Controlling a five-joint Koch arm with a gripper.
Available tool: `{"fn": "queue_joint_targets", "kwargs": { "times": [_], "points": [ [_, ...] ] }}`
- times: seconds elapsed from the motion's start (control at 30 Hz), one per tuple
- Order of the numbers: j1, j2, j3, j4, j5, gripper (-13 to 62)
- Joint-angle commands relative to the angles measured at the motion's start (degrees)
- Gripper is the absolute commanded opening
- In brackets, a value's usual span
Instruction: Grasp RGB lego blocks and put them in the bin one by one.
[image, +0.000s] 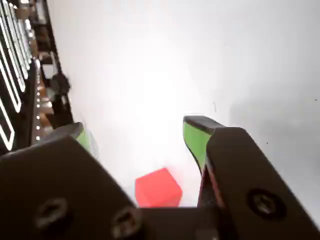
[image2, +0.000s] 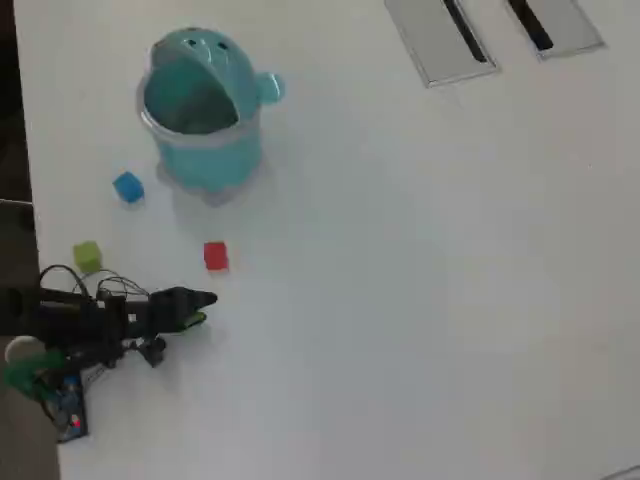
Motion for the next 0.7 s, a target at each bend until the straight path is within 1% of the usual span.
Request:
{"fn": "queue_joint_targets", "kwargs": {
  "times": [0.0,0.47,0.6,0.67],
  "points": [
    [-0.26,3.25,4.13,-0.18,-0.53,34.5],
    [-0.7,3.43,4.13,-0.35,-2.81,33.8],
    [-0.79,3.6,3.96,-3.87,-6.5,32.9],
    [-0.79,3.69,3.69,-5.71,-10.9,32.7]
  ]
}}
